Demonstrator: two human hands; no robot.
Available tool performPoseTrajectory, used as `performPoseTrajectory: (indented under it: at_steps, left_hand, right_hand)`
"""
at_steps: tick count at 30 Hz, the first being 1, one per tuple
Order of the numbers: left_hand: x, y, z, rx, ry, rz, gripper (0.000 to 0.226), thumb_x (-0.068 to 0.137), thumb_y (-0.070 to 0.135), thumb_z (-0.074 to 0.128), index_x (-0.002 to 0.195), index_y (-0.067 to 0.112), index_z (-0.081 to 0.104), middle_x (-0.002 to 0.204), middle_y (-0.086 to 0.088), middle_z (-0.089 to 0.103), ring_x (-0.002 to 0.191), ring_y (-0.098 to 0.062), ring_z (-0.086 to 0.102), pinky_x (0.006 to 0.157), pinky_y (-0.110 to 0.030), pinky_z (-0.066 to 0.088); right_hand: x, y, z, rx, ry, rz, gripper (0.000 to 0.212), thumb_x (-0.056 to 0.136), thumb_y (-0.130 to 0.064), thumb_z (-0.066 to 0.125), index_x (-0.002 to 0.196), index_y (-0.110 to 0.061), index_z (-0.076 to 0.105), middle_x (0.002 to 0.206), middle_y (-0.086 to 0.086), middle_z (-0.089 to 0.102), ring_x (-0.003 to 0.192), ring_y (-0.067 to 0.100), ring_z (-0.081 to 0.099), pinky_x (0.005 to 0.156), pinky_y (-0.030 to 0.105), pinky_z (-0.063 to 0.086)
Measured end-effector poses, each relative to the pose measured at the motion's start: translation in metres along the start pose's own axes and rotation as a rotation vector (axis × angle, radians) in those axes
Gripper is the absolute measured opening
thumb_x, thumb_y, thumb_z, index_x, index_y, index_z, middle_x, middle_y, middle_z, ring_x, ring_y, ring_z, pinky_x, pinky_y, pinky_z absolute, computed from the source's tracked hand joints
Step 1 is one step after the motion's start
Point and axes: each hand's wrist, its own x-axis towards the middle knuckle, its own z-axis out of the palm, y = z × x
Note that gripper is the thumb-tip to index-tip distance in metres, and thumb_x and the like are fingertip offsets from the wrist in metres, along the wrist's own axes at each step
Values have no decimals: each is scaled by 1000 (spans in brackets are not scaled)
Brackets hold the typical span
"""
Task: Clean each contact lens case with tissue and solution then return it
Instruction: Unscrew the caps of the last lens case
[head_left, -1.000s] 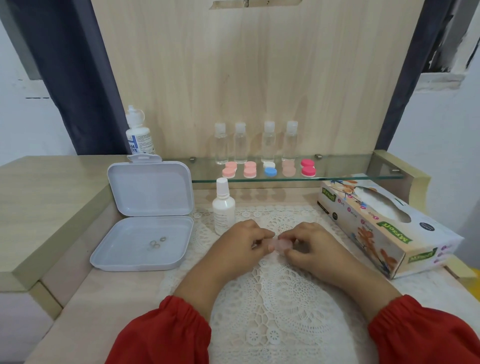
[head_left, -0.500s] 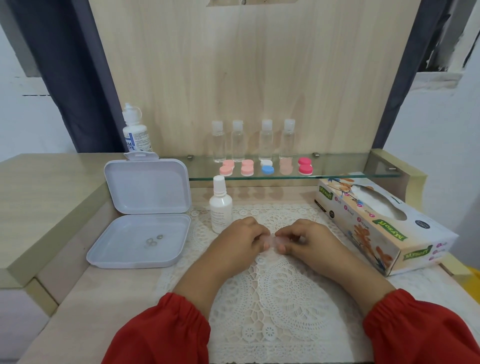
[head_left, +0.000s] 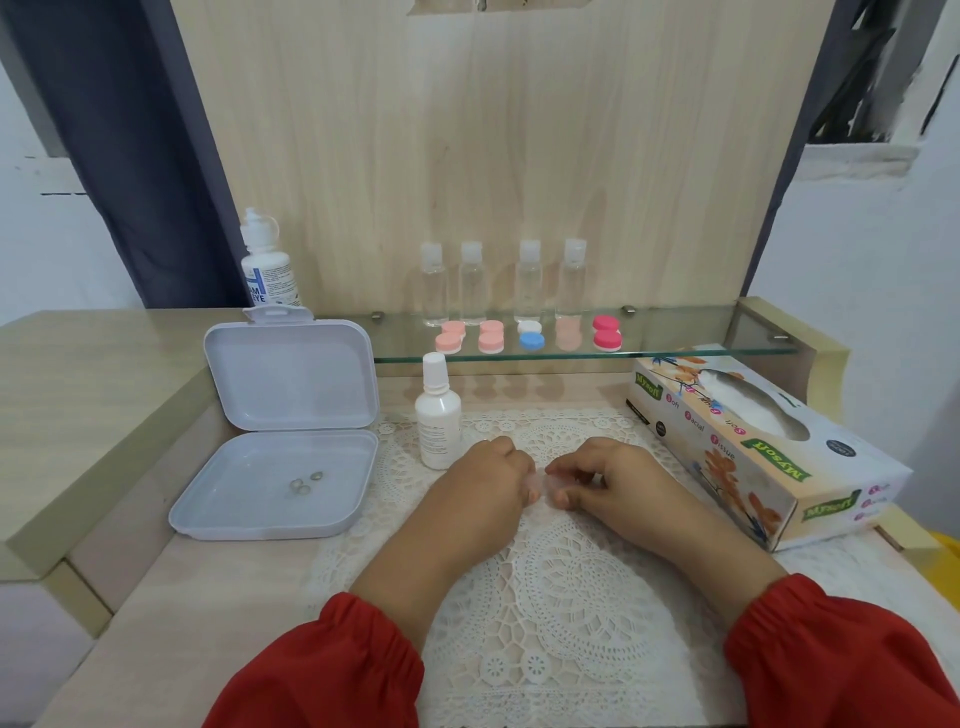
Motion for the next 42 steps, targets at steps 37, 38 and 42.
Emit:
performPoseTrajectory:
  at_steps: [37,38,42]
  left_hand:
    - [-2,21,8,165,81,-171,24,99,26,45,115,8,49,113,-6,50,105,-19,45,75,-23,31]
    - [-2,19,8,158,80,-181,29,99,32,46,114,8,48,112,-5,51,103,-19,47,75,-23,33]
    - [-3,7,-1,-126,-8,-236,40,91,46,56,115,14,51,105,1,53,91,-13,50,73,-24,40]
  right_hand:
    - [0,-1,1,-72,24,-68,30,85,-20,69,115,-19,71,98,-2,62,89,6,48,78,17,37]
    - [0,-1,1,-48,27,-58,30,85,-20,70,115,-20,71,97,-3,62,90,6,49,79,17,37]
    - [0,1,1,9,16,-28,31,83,-24,73,114,-23,71,95,-8,60,90,4,52,82,16,40]
